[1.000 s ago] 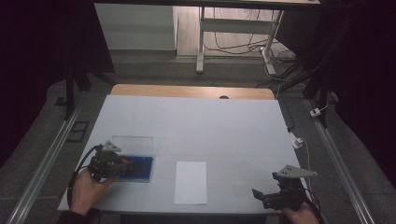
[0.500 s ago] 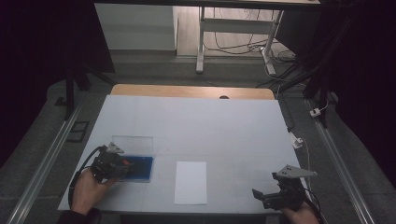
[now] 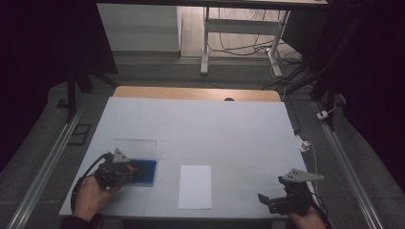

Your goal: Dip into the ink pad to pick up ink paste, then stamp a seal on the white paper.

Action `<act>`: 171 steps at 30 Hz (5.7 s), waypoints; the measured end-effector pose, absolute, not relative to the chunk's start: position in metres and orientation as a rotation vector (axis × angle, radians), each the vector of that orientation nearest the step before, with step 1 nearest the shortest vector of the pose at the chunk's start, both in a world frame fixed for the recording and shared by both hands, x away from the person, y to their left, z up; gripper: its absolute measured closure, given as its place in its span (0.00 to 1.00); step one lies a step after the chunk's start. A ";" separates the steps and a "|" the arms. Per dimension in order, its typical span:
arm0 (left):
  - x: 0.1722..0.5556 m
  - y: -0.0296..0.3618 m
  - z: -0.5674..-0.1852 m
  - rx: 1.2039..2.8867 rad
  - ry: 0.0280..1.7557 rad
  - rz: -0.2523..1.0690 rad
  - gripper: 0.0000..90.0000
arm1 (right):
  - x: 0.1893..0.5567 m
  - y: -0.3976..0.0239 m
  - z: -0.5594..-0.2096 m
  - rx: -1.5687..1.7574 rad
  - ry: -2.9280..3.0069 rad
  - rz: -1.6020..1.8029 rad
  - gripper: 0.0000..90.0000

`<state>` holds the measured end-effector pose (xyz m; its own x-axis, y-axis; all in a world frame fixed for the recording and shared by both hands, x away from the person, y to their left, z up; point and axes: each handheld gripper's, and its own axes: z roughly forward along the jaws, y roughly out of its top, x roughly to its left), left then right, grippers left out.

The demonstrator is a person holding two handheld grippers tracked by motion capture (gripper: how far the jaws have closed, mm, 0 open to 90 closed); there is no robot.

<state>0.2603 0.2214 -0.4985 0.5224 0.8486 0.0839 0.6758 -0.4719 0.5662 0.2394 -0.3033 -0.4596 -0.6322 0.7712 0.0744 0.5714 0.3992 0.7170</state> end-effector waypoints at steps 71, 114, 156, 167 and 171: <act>0.258 0.212 -0.470 2.160 1.164 0.317 0.65 | 0.240 -0.305 -0.459 1.187 2.388 1.076 0.00; 0.274 0.147 -0.446 2.203 0.879 0.243 0.65 | 0.240 -0.305 -0.460 1.200 2.386 1.080 0.00; 0.286 0.085 -0.454 2.273 0.734 0.157 0.65 | 0.240 -0.305 -0.460 1.194 2.387 1.077 0.00; 0.291 0.069 -0.466 2.320 0.714 0.151 0.65 | 0.240 -0.305 -0.460 1.190 2.387 1.077 0.00; 0.292 0.065 -0.472 2.339 0.705 0.152 0.65 | 0.240 -0.305 -0.460 1.190 2.387 1.078 0.00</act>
